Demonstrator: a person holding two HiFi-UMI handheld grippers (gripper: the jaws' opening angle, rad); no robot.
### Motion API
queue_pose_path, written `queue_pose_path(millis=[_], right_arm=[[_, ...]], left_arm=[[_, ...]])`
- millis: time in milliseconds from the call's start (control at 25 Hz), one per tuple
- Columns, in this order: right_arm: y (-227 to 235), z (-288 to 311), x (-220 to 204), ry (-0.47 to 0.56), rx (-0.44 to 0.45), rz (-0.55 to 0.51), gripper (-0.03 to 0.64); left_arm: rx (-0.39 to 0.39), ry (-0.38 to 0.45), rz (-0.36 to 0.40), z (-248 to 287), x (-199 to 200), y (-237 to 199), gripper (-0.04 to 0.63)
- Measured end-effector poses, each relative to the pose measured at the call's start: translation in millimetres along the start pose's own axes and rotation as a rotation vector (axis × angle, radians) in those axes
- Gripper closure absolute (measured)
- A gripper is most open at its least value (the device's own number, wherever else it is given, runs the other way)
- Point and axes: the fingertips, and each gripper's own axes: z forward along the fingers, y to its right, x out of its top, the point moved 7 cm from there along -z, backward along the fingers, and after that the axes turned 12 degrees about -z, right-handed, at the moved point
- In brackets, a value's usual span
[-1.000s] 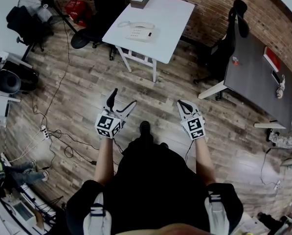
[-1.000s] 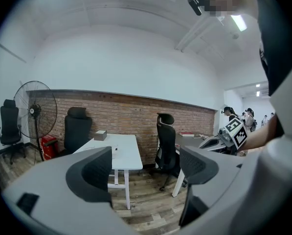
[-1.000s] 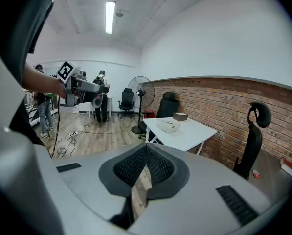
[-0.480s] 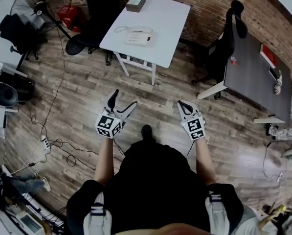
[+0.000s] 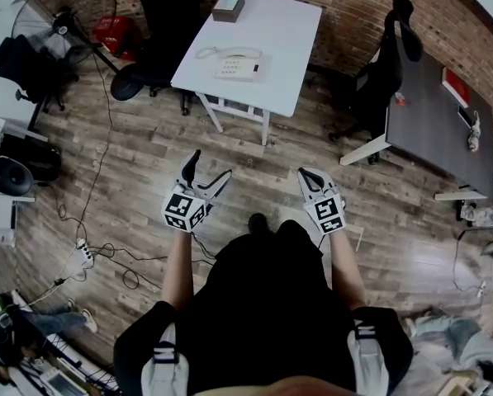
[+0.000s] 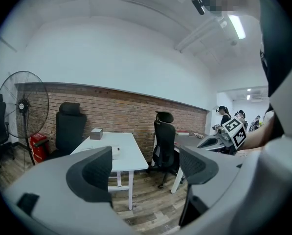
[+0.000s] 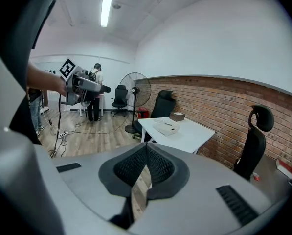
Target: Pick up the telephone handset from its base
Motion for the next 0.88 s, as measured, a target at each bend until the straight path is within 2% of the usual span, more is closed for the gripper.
queue_pose_path(millis=[440, 680, 880], right_arm=[[8, 24, -2, -0.029, -0.002, 0.019, 0.618], [19, 47, 11, -0.015, 0.011, -0.003, 0.618], [33, 62, 13, -0.017, 0.004, 0.001, 0.618]], left_arm=[[-0.012, -0.025, -0.011, 16, -1, -23, 0.175], [0.0, -0.023, -0.027, 30, 4, -45, 0.175], [-0.018, -0.036, -0.005, 47, 10, -51, 0.175]])
